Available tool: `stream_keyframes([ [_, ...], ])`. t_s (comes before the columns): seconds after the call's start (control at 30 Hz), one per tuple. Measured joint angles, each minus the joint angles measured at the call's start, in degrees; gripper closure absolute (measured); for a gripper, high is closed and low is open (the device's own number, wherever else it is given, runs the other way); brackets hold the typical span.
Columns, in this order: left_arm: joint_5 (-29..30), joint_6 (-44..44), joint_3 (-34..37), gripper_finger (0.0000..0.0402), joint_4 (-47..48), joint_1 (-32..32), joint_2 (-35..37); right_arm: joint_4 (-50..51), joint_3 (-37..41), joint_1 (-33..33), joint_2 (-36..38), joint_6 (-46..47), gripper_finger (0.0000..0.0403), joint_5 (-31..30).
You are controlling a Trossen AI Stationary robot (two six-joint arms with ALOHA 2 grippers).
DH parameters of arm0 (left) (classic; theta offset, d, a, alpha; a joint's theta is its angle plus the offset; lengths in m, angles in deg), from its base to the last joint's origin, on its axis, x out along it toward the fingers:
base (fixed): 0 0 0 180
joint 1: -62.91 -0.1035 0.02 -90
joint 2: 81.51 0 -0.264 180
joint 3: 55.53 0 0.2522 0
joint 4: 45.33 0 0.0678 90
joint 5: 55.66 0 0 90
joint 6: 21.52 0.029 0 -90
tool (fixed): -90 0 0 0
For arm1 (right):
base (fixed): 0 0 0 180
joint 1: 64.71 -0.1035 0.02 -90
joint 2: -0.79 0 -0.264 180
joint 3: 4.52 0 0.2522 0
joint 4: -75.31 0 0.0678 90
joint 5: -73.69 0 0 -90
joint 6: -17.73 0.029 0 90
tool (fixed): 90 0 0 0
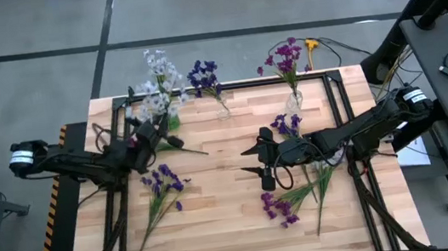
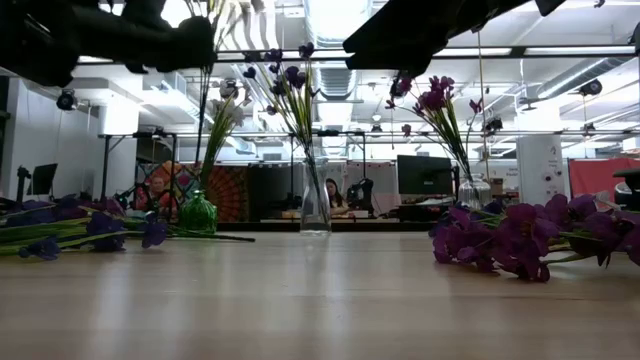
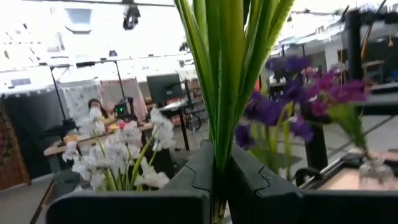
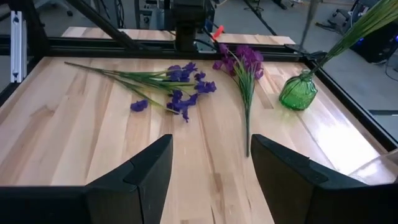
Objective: Sort flowers into vase by color
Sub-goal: Put the left white flowers into the green vase
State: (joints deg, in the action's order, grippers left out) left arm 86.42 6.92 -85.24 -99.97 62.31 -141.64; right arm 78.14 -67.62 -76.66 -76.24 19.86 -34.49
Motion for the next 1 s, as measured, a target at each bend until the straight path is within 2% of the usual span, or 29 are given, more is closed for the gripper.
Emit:
stream_keyframes([
  [0.13,-7.6,-7.4,0.0,0.0400,8.4,-7.3,1.3,0.0,0.0,0.0,0.0,-0.2,0.0193,0.0],
  [0.23,-15.5,-11.5,0.0,0.0400,10.1,-11.7,2.3,0.0,0.0,0.0,0.0,-0.2,0.0193,0.0],
  [0.3,-18.3,-12.1,0.0,0.0400,10.1,-13.7,3.0,0.1,0.0,0.0,0.0,-0.2,0.0193,0.0],
  [0.43,-19.0,-12.8,0.5,0.0400,11.7,-17.6,4.7,0.2,0.0,0.0,0.0,-0.2,0.0193,0.0],
  [0.6,-23.4,-17.6,1.1,0.0400,16.4,-21.8,6.3,0.3,0.0,0.0,0.0,-0.2,0.0193,0.0],
  [1.0,-23.6,-17.0,1.1,0.0400,19.9,-23.0,6.8,0.4,0.0,0.6,0.0,-0.1,0.0193,0.0],
])
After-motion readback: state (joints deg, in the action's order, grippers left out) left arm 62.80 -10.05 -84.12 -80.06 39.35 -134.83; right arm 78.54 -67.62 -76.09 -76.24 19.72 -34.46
